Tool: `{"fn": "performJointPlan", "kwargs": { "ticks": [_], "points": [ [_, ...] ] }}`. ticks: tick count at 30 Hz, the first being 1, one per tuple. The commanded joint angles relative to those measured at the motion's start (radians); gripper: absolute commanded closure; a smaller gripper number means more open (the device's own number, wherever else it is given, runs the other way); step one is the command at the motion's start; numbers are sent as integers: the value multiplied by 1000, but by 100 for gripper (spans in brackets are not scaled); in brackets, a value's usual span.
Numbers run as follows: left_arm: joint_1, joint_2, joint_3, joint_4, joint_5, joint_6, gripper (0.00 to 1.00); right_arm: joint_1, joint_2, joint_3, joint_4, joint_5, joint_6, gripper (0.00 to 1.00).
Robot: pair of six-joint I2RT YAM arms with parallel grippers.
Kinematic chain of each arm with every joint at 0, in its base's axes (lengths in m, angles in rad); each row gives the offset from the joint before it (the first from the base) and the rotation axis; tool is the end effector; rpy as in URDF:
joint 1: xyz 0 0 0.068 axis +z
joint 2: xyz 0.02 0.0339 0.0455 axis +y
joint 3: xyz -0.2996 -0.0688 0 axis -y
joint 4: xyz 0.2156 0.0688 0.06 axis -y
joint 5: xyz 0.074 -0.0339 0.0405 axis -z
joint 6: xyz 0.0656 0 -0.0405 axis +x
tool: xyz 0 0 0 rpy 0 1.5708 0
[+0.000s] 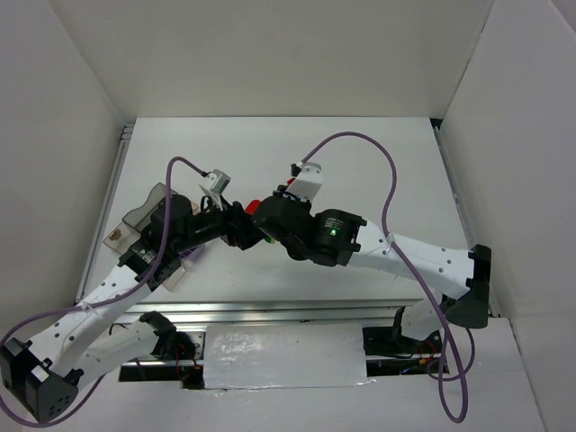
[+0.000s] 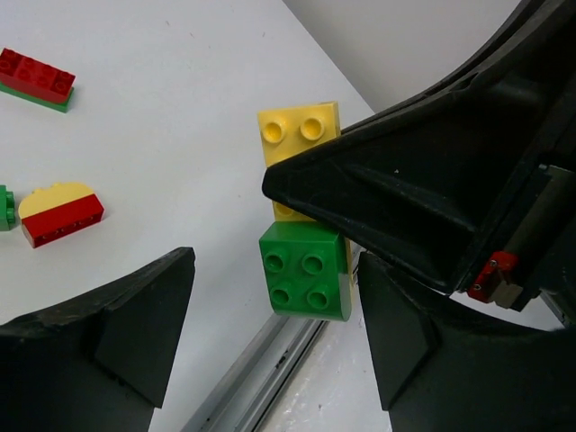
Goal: Sort the legos into containers by color
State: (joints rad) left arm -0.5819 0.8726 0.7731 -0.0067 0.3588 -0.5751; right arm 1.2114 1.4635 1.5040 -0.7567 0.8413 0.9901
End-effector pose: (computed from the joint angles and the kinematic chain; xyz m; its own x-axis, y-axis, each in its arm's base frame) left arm 0.1399 -0.1196 0.3669 -0.5129 -0.2722 -0.8142 0.6284 0.5270 -0.5721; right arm 0.1477 0.2540 0.4028 -0.4830 0.2990 -0.8230 -0.0407 0.9312 0.3621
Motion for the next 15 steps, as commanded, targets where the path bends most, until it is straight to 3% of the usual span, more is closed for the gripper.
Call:
{"fn": "performJointPlan", "kwargs": {
  "ticks": [1,4,7,10,11,13,15],
  "points": [
    [-7,9,43,28,11,24,15,13,3,53,-27,62,22,100],
    [-6,16,37,42,31,23,26,14,-3,45,-10,56,16,100],
    [-7,26,35,47,43,23,57,14,-12,41,0,56,16,100],
    [-6,40,38,47,46,20,69,14,-31,22,19,38,10,100],
    [-6,42,38,57,46,18,83,16,-38,13,51,30,1,100],
    [-6,37,29,76,40,12,100,14,-57,-14,74,10,-4,100],
    [-7,11,19,89,-4,-2,100,11,-77,-46,89,12,5,100]
  ]
}}
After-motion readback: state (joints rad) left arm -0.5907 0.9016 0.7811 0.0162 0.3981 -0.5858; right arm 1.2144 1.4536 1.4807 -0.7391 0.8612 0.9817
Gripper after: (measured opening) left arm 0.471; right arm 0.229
